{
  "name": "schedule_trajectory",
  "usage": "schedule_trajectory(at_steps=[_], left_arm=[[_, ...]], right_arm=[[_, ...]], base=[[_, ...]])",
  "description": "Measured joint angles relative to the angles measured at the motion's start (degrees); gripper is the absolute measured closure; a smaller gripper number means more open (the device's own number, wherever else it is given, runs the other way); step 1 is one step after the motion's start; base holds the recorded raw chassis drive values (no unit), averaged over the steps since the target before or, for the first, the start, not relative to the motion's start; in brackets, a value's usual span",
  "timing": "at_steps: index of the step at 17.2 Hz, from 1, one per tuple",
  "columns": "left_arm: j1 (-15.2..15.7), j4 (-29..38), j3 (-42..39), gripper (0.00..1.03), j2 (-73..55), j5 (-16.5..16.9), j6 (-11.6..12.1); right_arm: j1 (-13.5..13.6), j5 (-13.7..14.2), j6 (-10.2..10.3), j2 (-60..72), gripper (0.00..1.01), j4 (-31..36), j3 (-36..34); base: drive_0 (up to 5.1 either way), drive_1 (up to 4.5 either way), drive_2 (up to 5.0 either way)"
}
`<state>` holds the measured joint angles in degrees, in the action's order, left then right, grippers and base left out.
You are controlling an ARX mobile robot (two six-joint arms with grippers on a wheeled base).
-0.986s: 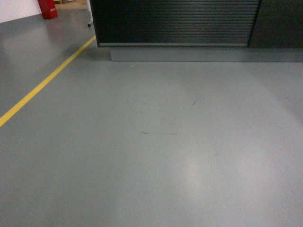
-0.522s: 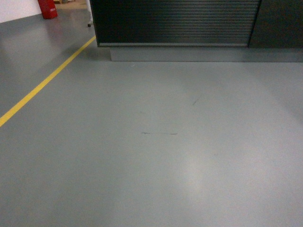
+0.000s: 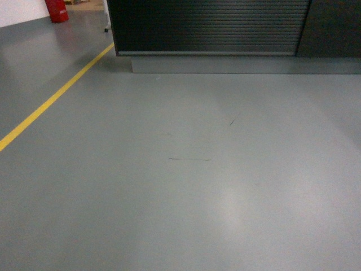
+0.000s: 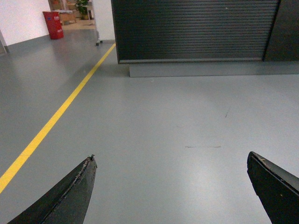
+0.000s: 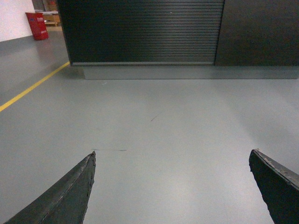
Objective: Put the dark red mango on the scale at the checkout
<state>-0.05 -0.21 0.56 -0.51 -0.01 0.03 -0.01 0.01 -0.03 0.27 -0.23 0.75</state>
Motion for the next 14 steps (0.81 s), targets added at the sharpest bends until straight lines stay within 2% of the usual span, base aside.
schedule_trajectory(at_steps=[6,14], left_arm=[[0.0,0.0,0.0,0.05,0.0,0.0,0.0],[0.0,0.1,0.0,0.05,0.0,0.0,0.0]], right_arm=[[0.0,0.0,0.0,0.0,0.03,0.0,0.0],[0.0,0.0,0.0,0.0,0.03,0.0,0.0]], base=[[0.0,0.31,-0.4],[-0.1,4.22,-4.4]])
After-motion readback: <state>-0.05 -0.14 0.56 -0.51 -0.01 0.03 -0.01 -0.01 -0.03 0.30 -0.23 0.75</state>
